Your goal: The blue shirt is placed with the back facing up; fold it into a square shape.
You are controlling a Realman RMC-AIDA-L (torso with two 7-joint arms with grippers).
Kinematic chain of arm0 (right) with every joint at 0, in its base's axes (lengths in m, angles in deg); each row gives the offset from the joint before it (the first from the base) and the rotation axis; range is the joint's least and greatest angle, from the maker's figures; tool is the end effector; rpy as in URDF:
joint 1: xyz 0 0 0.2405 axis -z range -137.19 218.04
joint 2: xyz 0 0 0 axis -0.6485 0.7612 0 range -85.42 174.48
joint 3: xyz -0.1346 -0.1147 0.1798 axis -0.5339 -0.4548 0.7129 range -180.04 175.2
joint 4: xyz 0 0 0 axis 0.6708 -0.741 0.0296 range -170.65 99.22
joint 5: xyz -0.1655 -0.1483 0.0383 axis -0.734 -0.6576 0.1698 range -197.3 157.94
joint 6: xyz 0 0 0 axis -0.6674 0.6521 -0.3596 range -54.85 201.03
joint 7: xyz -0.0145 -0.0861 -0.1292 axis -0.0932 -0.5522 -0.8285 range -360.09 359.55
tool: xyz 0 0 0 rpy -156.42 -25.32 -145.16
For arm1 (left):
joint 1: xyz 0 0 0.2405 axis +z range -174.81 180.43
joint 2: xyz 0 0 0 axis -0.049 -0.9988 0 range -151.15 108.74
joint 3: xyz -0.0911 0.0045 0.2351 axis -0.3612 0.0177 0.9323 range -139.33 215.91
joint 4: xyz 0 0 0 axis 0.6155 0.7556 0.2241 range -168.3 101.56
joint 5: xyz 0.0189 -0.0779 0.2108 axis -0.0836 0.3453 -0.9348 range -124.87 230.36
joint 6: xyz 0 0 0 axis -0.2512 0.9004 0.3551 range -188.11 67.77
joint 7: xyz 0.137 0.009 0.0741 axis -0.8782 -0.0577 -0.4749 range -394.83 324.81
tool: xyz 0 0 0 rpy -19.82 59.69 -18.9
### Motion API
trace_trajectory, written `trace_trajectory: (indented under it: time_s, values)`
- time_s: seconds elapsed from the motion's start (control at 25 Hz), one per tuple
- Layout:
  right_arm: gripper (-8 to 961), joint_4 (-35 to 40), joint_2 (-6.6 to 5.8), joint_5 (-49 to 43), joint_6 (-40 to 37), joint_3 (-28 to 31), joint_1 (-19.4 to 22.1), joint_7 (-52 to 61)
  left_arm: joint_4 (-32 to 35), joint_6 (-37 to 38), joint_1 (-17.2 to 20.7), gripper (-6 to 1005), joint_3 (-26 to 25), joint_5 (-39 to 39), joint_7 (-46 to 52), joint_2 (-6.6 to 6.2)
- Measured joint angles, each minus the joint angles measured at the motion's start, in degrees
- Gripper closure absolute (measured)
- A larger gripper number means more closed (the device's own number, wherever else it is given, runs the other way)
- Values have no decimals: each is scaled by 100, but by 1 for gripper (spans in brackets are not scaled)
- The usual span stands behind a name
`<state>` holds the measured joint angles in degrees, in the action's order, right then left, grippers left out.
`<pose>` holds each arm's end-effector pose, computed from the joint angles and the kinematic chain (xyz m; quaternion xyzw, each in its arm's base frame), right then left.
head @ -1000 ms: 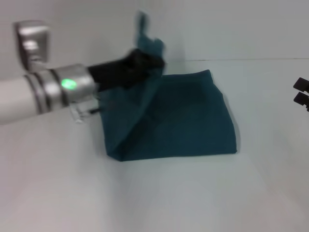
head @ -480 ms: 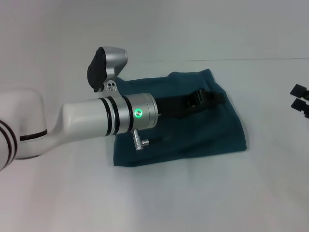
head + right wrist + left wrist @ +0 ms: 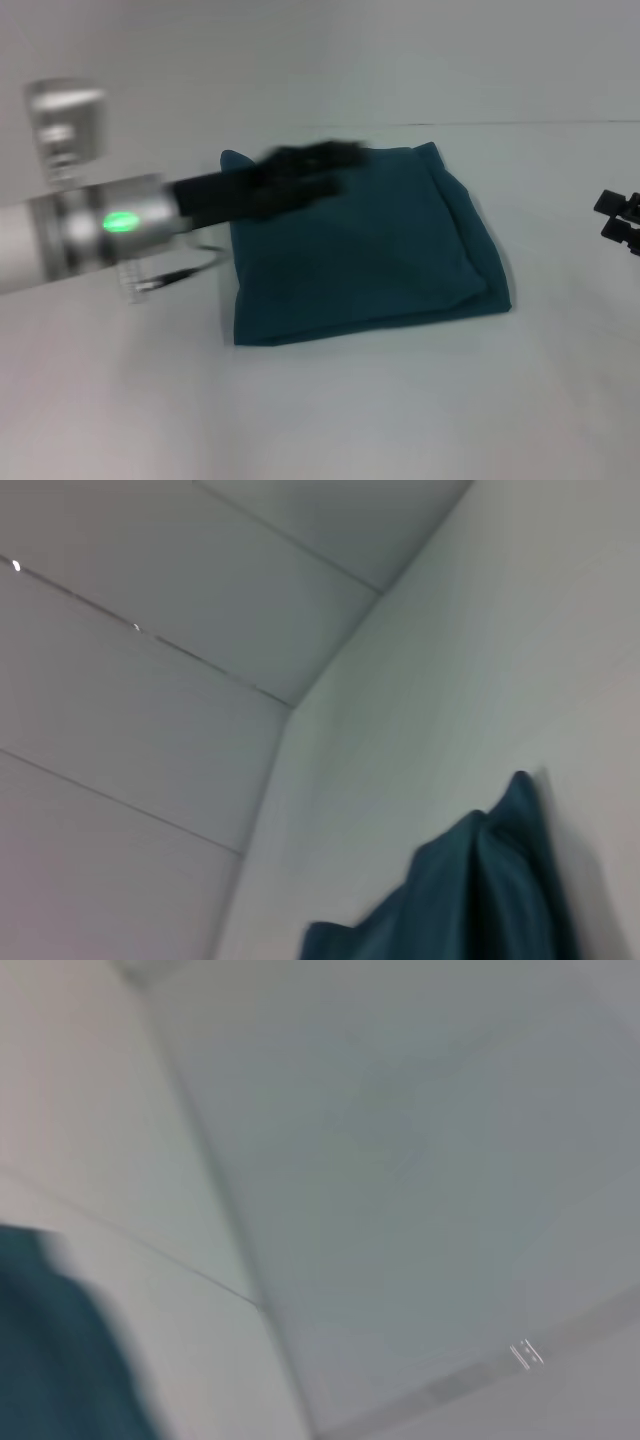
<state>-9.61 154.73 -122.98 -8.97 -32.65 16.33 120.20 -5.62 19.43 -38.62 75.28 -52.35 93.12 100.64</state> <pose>0.3477 0.3401 0.0626 -0.6646 0.6190 0.3855 0.1631 -0.1951 0.3965 -0.0404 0.7234 0.5843 0.3679 0.0054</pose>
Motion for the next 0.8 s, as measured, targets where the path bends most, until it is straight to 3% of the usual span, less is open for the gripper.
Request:
trace_trajectory:
  time_s: [0.16, 0.28, 0.36, 0.8]
  values:
    - [272, 19, -108, -644, 173, -9, -304, 247, 207, 156, 663, 317, 24, -101, 603, -413]
    - [272, 31, -164, -1065, 237, -9, -587, 444, 451, 496, 992, 221, -28, -470, 696, -558]
    - [271, 31, -160, -1149, 239, -8, -723, 496, 652, 650, 1187, 157, -135, -702, 704, -554]
    - [271, 34, -103, -1195, 236, -70, -935, 635, 737, 669, 1482, 139, -387, -764, 666, -468]
